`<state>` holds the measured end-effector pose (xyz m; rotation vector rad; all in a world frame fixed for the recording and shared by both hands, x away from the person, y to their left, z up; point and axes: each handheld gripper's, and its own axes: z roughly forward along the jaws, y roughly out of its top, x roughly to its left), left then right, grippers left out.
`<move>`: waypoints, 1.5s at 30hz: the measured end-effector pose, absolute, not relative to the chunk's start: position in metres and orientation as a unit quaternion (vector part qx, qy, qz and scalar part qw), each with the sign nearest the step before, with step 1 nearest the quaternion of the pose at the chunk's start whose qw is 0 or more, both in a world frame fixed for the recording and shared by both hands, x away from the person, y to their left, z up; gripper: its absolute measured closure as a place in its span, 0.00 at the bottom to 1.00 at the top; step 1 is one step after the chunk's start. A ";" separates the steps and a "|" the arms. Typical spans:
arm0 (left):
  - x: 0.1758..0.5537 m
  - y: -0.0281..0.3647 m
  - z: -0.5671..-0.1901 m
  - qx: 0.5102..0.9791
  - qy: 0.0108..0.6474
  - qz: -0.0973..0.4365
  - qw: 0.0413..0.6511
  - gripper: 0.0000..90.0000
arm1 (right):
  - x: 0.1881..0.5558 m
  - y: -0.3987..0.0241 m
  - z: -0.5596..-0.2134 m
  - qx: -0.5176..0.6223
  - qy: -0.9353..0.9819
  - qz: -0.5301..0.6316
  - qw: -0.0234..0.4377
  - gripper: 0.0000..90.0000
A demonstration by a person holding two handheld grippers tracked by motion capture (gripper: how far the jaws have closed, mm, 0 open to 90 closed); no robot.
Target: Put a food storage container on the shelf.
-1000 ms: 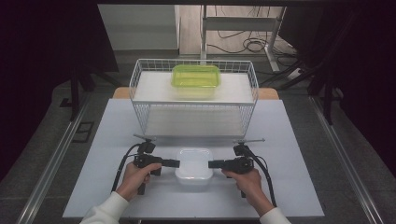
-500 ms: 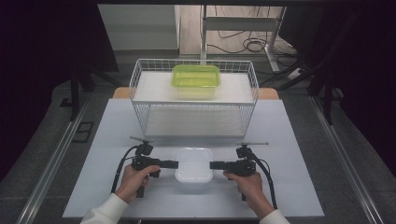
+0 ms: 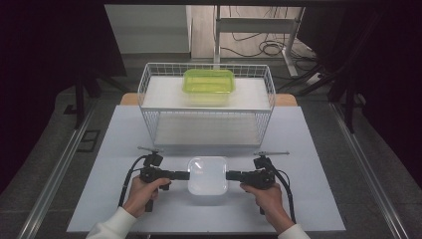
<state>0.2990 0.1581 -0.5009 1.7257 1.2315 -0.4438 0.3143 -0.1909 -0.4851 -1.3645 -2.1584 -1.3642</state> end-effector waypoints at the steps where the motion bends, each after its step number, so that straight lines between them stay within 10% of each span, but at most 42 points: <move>1: 0.298 0.158 -0.501 0.705 0.502 -0.179 0.468 0.88 | 0.314 -0.191 -0.484 -0.464 -0.742 -0.469 0.120 0.87; 45: 0.291 0.156 -0.477 0.717 0.463 -0.131 0.503 0.89 | 0.308 -0.194 -0.459 -0.412 -0.758 -0.502 0.067 0.88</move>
